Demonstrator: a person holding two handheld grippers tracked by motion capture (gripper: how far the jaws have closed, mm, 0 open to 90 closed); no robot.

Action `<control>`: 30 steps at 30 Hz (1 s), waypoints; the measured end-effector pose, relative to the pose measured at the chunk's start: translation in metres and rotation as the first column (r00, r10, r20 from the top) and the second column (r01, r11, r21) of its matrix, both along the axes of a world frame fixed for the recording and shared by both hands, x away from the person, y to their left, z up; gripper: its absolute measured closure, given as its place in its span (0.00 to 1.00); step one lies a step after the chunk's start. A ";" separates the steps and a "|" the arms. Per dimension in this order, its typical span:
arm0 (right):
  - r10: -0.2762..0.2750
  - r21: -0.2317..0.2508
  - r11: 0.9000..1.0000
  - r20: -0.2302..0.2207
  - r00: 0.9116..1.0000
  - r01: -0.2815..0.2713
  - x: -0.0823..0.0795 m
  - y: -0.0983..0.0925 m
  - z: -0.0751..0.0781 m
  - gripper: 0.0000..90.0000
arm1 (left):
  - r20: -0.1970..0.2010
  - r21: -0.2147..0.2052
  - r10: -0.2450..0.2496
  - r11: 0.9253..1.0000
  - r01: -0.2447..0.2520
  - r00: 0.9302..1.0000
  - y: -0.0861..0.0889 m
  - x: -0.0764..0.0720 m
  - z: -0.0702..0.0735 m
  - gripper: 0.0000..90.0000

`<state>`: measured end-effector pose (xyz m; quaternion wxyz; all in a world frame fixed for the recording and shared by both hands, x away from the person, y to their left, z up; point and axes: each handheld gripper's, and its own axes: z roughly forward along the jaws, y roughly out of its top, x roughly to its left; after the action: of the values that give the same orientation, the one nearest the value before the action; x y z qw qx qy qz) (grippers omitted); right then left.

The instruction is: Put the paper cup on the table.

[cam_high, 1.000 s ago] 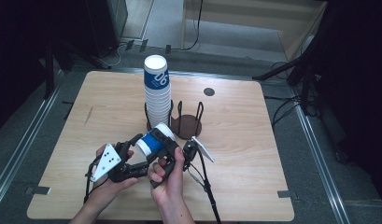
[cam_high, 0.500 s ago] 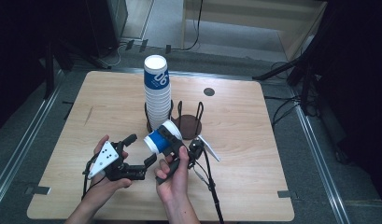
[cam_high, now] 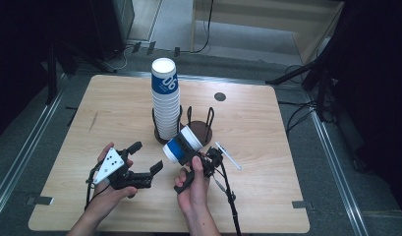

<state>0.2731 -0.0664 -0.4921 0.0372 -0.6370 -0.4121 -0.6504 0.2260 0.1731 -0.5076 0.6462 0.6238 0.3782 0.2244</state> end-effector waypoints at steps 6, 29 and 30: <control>-0.015 -0.112 0.993 0.081 0.997 0.024 0.001 -0.013 0.002 0.23 | -0.007 0.022 0.005 1.000 -0.005 1.000 0.003 0.000 -0.002 0.01; 0.011 -0.428 0.896 0.283 0.959 0.116 -0.004 -0.039 -0.004 0.23 | -0.052 0.083 0.054 0.995 -0.050 0.997 0.017 0.008 -0.017 0.01; 0.012 -0.439 0.890 0.293 0.956 0.123 -0.004 -0.040 -0.004 0.23 | -0.052 0.080 0.057 0.995 -0.052 0.997 0.018 0.008 -0.018 0.01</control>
<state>0.2689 -0.1067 -0.4961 -0.1913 -0.5381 -0.5346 -0.6229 0.2337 0.1912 -0.5252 0.6041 0.6441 0.4035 0.2396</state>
